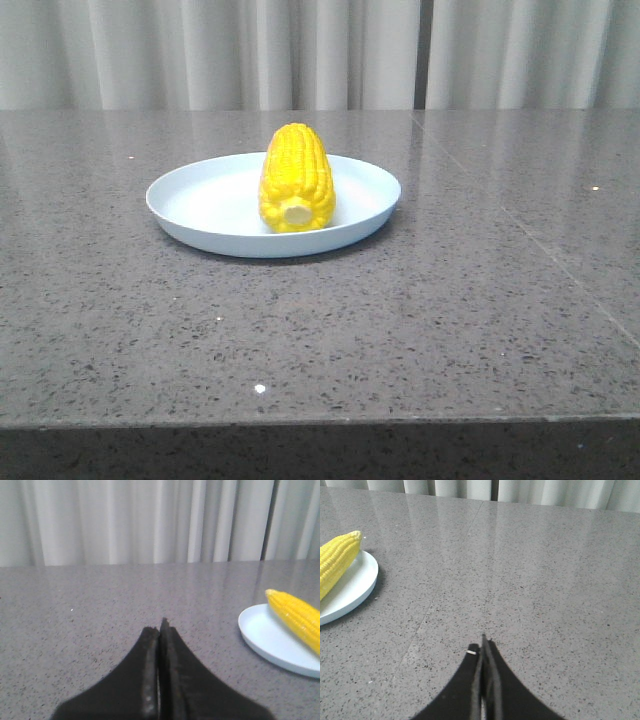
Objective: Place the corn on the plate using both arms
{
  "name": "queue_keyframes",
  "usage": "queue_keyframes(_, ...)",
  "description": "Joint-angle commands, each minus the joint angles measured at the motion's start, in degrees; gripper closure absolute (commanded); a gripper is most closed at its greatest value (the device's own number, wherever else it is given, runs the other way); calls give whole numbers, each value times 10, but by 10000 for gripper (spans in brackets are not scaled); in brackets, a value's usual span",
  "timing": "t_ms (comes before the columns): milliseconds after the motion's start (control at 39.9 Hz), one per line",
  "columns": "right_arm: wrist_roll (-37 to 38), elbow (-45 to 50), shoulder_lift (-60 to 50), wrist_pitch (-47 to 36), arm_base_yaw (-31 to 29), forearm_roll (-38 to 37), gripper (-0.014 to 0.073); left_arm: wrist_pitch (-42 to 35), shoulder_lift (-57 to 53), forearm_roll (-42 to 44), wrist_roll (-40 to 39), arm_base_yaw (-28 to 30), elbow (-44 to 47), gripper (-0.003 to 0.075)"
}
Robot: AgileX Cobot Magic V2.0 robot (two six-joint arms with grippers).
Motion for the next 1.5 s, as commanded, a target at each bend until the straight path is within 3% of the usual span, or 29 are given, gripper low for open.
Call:
queue_keyframes(0, -7, -15, 4, -45, -3, -14, 654, -80, -12, -16, 26, 15, 22, 741)
queue_keyframes(325, -7, -15, 4, -45, -3, -14, 654, -180, -13, -34, 26, 80, 163, 741)
queue_keyframes(1352, -7, -12, 4, -46, -3, -14, 654, -167, -13, -34, 26, 91, 164, 741)
queue_keyframes(1477, -13, 20, -10, -79, -11, -15, 654, -167, -13, -34, 26, 91, 164, 741)
